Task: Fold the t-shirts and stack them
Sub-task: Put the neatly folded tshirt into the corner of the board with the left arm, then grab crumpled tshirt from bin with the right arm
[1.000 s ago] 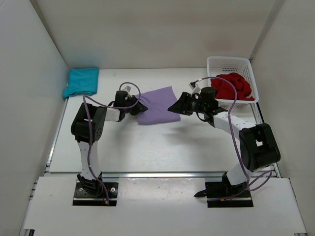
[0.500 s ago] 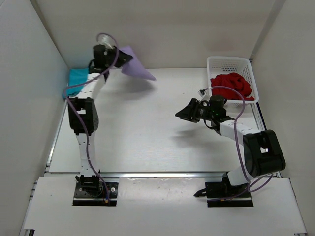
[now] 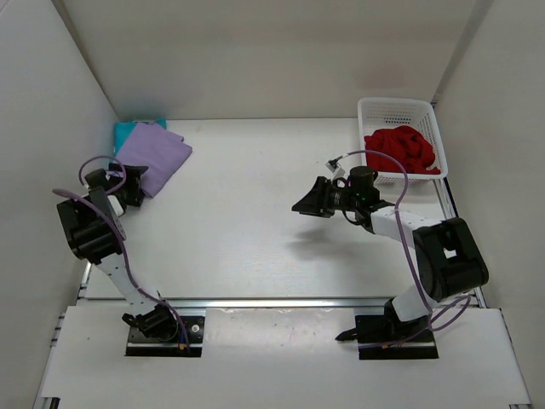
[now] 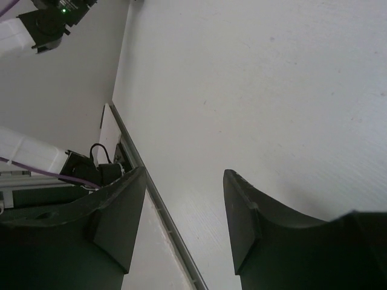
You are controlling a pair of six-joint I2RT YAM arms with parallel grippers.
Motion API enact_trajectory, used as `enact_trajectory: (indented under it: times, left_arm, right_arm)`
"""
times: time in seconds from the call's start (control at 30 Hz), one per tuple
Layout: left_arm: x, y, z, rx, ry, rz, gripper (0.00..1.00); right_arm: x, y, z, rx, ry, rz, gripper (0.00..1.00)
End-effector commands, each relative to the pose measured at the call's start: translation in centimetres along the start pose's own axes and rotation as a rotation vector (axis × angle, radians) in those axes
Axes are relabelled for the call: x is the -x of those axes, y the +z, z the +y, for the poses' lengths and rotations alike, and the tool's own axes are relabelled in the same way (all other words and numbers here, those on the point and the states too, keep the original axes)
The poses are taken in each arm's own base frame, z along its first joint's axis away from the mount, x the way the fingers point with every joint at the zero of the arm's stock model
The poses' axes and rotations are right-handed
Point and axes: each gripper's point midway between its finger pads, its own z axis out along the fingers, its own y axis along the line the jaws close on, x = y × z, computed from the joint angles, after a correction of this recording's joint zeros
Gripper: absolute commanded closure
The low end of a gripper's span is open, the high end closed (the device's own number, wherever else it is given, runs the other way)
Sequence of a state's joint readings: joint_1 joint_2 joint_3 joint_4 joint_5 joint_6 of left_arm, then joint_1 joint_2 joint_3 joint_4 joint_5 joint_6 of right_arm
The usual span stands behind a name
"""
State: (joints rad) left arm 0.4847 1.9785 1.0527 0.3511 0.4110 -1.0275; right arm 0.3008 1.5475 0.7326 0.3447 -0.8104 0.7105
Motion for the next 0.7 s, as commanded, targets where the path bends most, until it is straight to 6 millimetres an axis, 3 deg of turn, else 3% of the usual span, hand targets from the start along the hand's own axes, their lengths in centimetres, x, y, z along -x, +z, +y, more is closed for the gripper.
enact_trajectory:
  times: [0.0,0.07,0.13,0.17,0.3,0.37,0.4,0.43,0.47,0.5,0.53,0.57,0.6,0.63,0.67]
  left_arm:
    - [1.1,-4.0,-5.6,-0.155,0.023,-0.093,0.02]
    - [1.7,-5.6,-5.9,-0.157,0.022,-0.133,0.01]
    - [1.0,-6.7,-5.2,-0.144,0.017,-0.149,0.02]
    - [1.0,-7.5,-6.1,-0.162,0.019,-0.165,0.01]
    - [-0.8,-9.1,-6.5,-0.156,0.067,-0.193,0.01]
    - [-1.1,-10.4,-7.3,-0.163,0.105,-0.229,0.02]
    - [-1.7,-10.7,-7.6,-0.162,0.133,-0.228,0.02]
    - [-2.7,-11.1,-8.2,-0.168,0.168,-0.223,0.02]
    - [-3.1,-11.7,-9.7,-0.196,0.202,-0.234,0.01]
    - [-5.1,-12.0,-10.9,-0.221,0.261,-0.202,0.01]
    - [-7.8,-12.2,-12.8,-0.259,0.328,-0.156,0.02]
    - [-9.0,-12.6,-14.2,-0.287,0.362,-0.148,0.01]
    - [-12.8,-13.1,-16.1,-0.348,0.437,-0.082,0.02]
    - [-17.3,-13.9,-18.0,-0.413,0.51,-0.002,0.01]
    - [-19.2,-14.4,-19.1,-0.443,0.531,0.029,0.01]
  right_arm:
    - [0.9,0.2,1.6,0.043,-0.074,-0.009,0.48]
    - [0.9,0.1,1.3,0.024,-0.073,-0.019,0.47]
    - [0.8,0.0,1.5,0.025,-0.073,-0.023,0.47]
    - [0.8,0.0,1.4,0.02,-0.076,-0.034,0.48]
    - [1.9,0.2,1.3,-0.041,-0.078,-0.066,0.51]
    - [3.6,0.8,1.7,-0.079,-0.119,-0.088,0.63]
    - [4.3,0.7,1.3,-0.113,-0.122,-0.104,0.74]
    - [5.6,0.9,1.0,-0.15,-0.134,-0.127,0.87]
    - [7.8,0.6,1.9,-0.156,-0.171,-0.17,0.94]
    - [8.8,0.4,1.2,-0.21,-0.166,-0.19,1.0]
    - [11.3,-0.6,0.9,-0.277,-0.198,-0.249,1.0]
    - [14.0,-1.7,1.0,-0.317,-0.225,-0.304,0.99]
    - [16.0,-2.8,0.5,-0.384,-0.23,-0.35,1.0]
    - [17.5,-4.6,-1.3,-0.474,-0.226,-0.393,0.99]
    - [19.7,-6.4,-2.3,-0.529,-0.221,-0.448,1.0]
